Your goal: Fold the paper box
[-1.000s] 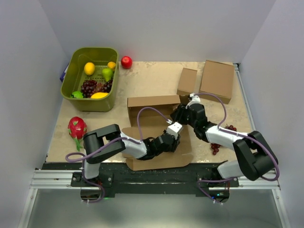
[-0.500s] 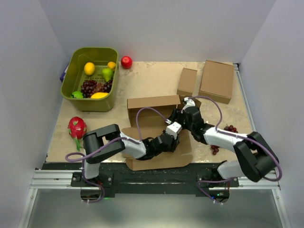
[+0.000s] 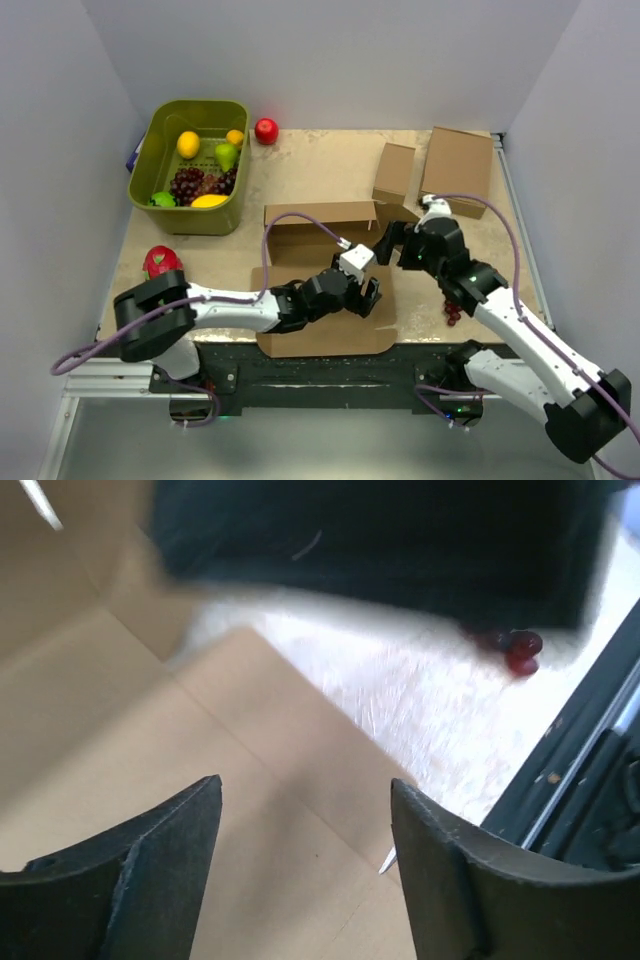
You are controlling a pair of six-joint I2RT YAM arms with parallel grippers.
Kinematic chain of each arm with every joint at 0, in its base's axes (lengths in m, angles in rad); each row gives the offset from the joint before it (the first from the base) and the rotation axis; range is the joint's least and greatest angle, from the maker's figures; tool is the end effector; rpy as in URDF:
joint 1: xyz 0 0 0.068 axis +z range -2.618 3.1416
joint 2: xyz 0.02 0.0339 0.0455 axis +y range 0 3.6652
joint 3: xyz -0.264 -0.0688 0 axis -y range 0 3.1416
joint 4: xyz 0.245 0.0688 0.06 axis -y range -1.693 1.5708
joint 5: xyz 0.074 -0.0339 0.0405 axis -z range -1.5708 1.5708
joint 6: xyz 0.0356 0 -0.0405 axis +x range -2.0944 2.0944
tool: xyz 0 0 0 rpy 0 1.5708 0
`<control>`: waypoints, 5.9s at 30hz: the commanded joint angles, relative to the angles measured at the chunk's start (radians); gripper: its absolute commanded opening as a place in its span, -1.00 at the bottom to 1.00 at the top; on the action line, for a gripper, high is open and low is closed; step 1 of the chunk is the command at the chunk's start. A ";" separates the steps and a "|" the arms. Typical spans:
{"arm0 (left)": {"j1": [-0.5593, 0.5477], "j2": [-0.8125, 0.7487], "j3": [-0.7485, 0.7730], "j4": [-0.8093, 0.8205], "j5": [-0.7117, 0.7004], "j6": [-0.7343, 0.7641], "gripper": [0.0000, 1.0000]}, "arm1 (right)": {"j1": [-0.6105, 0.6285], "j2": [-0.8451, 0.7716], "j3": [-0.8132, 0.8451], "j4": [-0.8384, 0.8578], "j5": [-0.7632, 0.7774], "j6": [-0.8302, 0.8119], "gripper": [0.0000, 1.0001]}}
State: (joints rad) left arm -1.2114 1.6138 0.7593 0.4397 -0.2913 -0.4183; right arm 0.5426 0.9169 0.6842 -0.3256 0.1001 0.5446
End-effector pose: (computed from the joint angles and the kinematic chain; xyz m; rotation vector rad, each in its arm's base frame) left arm 0.1279 -0.3113 0.1883 0.6080 1.9576 -0.7632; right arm 0.1769 0.1025 0.2670 0.0625 2.1723 0.5298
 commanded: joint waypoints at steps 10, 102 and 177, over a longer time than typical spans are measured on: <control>0.078 -0.324 0.316 -0.659 0.046 0.286 0.68 | -0.322 0.069 0.129 -0.017 -0.076 -0.167 0.93; 0.202 -0.002 0.324 -0.545 -0.247 0.921 -0.96 | -0.010 0.085 -0.054 0.355 -0.011 0.005 -0.90; 0.136 -0.083 0.153 -0.464 -0.253 1.087 -1.00 | -0.110 0.140 -0.232 0.740 -0.157 -0.206 0.60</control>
State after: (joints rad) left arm -1.0492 1.5249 0.9604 0.0788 -0.6552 0.7197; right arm 0.4320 1.0363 0.4698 0.2543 -0.0334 0.3840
